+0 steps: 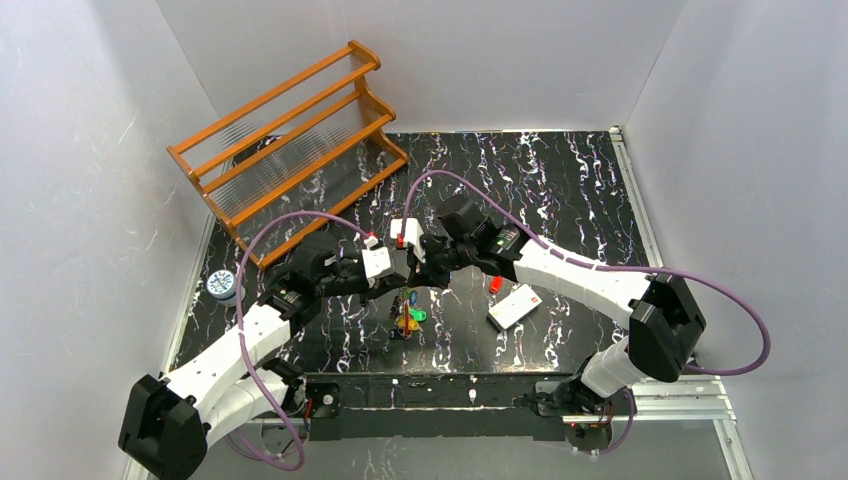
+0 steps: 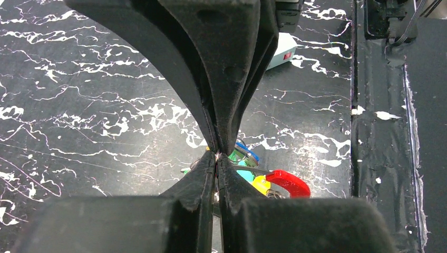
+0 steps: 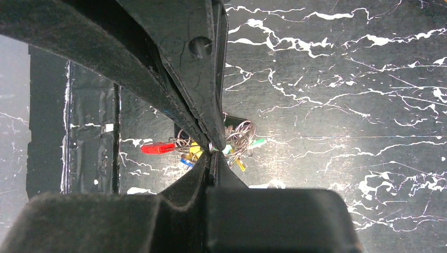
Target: Put the keys on the keyring
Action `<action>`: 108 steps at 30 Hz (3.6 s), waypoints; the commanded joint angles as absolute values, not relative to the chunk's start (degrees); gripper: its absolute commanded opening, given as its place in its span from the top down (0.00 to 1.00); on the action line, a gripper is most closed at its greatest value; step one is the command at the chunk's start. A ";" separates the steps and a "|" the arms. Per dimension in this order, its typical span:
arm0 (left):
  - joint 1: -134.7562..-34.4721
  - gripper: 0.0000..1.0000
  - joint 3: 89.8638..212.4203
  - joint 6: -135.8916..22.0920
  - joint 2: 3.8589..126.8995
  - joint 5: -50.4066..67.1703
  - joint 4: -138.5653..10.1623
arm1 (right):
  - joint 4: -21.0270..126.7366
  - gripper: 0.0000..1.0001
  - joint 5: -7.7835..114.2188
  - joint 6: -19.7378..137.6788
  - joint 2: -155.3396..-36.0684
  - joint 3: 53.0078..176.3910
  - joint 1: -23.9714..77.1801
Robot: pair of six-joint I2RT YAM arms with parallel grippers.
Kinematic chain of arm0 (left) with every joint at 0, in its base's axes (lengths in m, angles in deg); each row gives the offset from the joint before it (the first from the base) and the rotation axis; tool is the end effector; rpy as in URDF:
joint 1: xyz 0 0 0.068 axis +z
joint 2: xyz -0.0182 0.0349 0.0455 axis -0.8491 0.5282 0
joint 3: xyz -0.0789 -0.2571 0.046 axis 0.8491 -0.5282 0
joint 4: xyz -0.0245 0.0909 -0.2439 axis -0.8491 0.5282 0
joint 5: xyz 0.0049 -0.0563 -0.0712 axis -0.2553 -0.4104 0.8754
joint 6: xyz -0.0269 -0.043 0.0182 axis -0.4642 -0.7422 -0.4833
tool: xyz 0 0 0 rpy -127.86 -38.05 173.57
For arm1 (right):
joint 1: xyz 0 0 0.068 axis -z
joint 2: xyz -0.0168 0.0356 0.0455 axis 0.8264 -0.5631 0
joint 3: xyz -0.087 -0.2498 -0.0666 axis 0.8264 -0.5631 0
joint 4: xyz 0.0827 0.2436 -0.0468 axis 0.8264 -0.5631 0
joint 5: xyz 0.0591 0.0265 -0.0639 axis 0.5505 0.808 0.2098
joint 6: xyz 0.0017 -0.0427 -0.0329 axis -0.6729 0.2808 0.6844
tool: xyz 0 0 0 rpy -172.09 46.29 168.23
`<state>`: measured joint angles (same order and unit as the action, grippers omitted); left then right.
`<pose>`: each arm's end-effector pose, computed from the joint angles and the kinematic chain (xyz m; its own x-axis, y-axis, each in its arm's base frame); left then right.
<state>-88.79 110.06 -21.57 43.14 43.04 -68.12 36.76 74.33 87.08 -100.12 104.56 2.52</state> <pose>0.1662 -0.1267 0.2607 0.1594 0.2485 -0.9554 0.9529 0.2142 0.2146 0.1865 0.2782 0.2863 0.0055 -0.5244 -0.8515 -0.9993 0.0275 -0.0235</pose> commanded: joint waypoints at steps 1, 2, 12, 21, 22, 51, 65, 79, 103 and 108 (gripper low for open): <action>-89.14 1.00 109.72 -20.81 43.91 43.59 -66.62 | 39.92 0.99 75.86 86.61 -99.03 106.26 2.34; -89.14 1.00 109.93 -20.64 43.98 43.18 -66.18 | 40.58 0.99 75.43 86.66 -98.63 105.82 2.44; -89.23 1.00 108.80 -24.41 40.69 37.50 -68.57 | 56.32 0.53 68.81 85.26 -90.70 94.10 2.35; -89.23 1.00 97.51 -38.25 32.30 36.28 -96.34 | 69.63 0.45 70.74 80.51 -84.83 85.90 2.78; -89.23 1.00 96.35 -39.79 31.75 36.09 -99.18 | 70.90 0.45 72.04 79.68 -84.52 85.23 3.00; -89.23 1.00 91.96 -44.90 30.07 40.47 -114.39 | 84.54 0.61 82.59 71.37 -85.80 82.44 6.24; -89.23 1.00 92.33 -44.90 30.65 41.30 -114.47 | 88.53 0.78 85.87 69.04 -87.20 79.95 8.53; -89.23 1.00 92.60 -44.94 30.87 41.85 -114.48 | 86.82 0.77 93.44 69.33 -90.01 81.85 8.88; -89.23 0.69 104.62 -26.24 30.71 39.64 -78.00 | 52.96 0.99 86.28 82.57 -91.05 96.01 9.17; -89.23 0.68 108.60 -19.32 31.34 37.90 -63.79 | 46.45 0.99 84.68 83.79 -93.11 98.92 8.70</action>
<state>-89.01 105.26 -27.89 31.45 39.34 -79.77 53.33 86.29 81.42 -91.81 95.07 8.86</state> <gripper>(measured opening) 0.311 0.039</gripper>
